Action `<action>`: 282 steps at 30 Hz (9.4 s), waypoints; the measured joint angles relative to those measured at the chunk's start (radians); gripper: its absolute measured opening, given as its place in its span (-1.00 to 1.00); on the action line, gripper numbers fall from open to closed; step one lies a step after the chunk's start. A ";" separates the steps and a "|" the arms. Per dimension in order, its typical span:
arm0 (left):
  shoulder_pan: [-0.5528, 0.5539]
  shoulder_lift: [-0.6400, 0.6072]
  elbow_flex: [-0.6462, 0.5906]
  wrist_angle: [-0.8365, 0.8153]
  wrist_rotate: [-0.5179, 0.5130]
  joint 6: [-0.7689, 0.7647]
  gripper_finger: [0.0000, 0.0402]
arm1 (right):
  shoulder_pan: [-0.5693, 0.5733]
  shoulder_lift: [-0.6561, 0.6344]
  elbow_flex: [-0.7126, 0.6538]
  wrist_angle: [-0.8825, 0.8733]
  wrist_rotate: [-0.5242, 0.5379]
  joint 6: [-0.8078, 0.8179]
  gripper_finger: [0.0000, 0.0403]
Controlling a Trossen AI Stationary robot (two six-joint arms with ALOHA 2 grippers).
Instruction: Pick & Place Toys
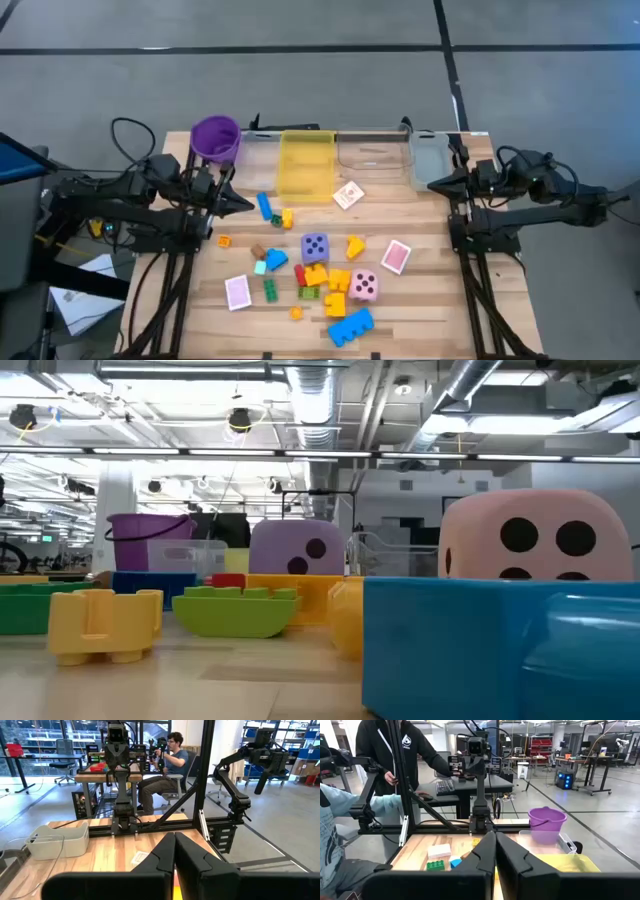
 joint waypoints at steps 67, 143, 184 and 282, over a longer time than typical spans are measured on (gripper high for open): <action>0.000 0.000 0.000 0.000 0.000 0.000 -1.00 | 0.000 0.000 0.000 0.000 0.000 0.000 -0.97; 0.000 0.000 0.000 0.000 0.000 0.000 -1.00 | 0.000 0.000 0.000 0.000 0.000 0.000 -0.97; 0.000 0.021 0.000 0.309 0.000 0.102 -1.00 | 0.044 0.051 -0.006 0.049 -0.030 0.033 -0.97; -0.026 0.628 -0.046 0.486 -0.473 0.131 0.63 | 0.142 0.431 -0.389 -0.062 0.179 0.393 0.57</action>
